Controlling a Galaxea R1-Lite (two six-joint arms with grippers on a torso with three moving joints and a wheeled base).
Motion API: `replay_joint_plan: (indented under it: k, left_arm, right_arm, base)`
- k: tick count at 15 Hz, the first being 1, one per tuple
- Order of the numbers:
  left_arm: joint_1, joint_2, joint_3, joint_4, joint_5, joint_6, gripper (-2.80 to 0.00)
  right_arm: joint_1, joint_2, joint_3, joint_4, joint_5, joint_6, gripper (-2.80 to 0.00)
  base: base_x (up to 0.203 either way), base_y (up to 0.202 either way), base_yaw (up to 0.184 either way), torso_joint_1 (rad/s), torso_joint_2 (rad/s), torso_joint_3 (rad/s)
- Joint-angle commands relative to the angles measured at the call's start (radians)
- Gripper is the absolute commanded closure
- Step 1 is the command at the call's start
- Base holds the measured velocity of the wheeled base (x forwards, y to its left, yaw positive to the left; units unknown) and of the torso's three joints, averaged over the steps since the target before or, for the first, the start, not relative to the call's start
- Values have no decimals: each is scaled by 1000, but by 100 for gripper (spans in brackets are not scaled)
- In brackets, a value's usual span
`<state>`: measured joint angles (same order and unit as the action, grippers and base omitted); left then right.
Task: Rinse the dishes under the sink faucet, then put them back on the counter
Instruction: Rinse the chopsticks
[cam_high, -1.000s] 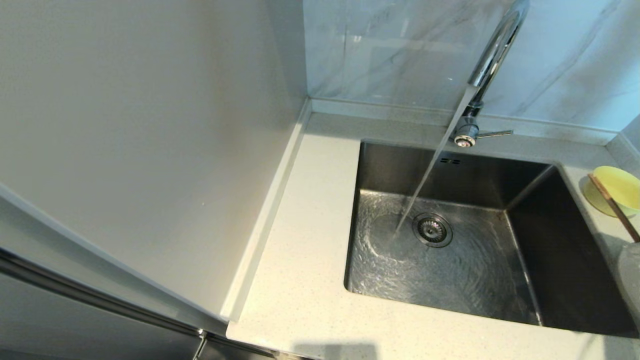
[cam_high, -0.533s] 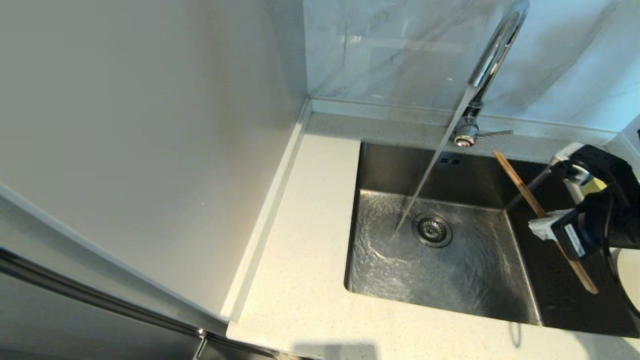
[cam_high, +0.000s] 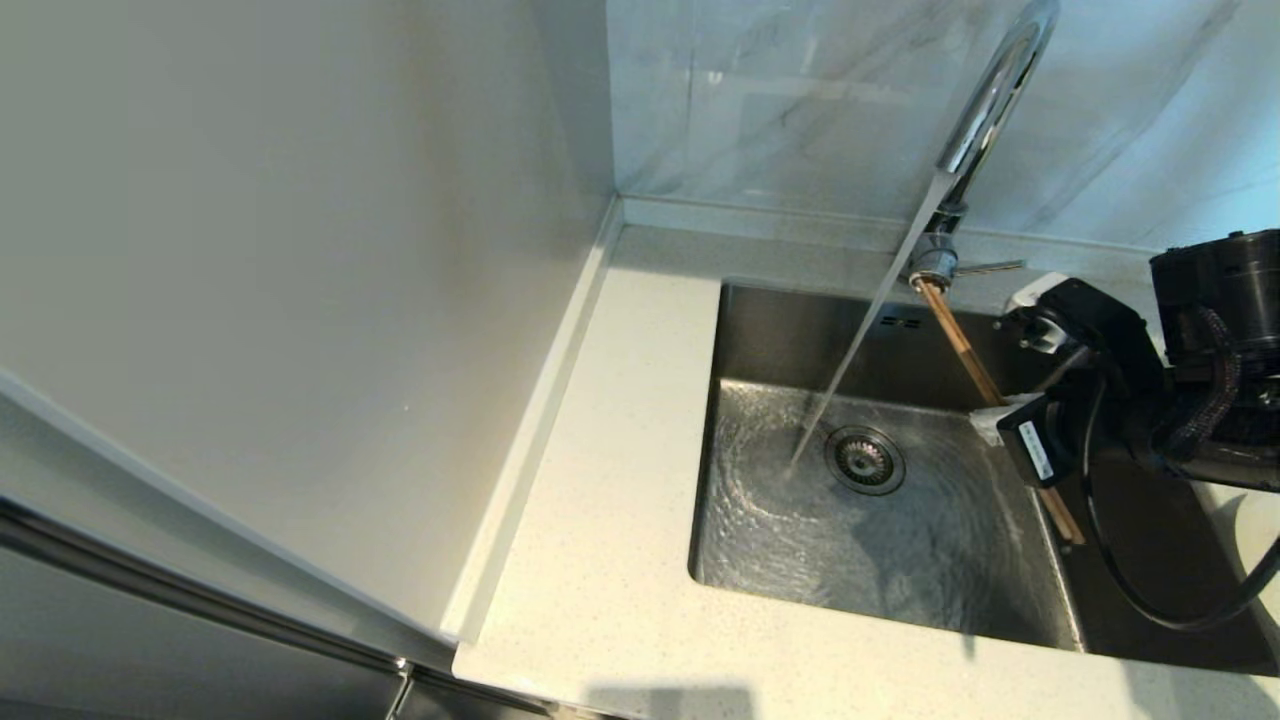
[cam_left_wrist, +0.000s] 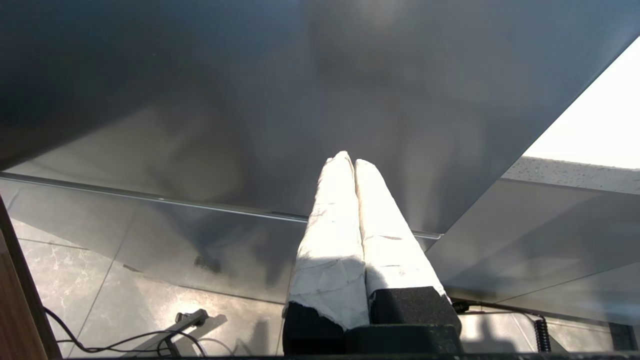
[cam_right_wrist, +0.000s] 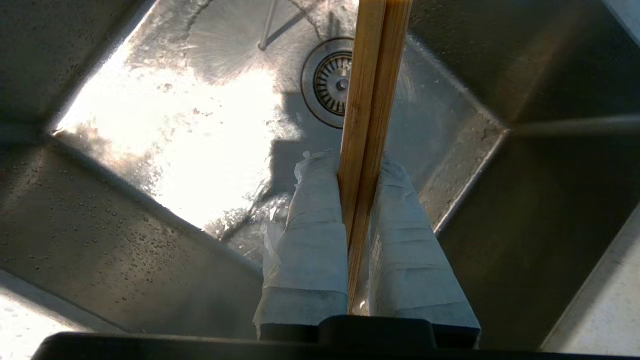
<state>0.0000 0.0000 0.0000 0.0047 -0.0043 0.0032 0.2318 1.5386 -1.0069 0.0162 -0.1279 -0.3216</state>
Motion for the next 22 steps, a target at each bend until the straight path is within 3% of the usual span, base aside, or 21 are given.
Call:
replay_joint_plan:
  k: [1,5,22]
  left_arm:
    - [0,0,0,0,0,0,0]
    - [0,0,0,0,0,0,0]
    - [0,0,0,0,0,0,0]
  right_arm:
    - [7,25,-10,-1,-1,-2,0]
    - [21,70,-67,-1,-54,-2,0]
    - [54,152,-130,-1,-62,3,0]
  base:
    - [0,0,0,0,0,0]
    - [0,0,0,0,0,0]
    - [0,0,0,0,0,0]
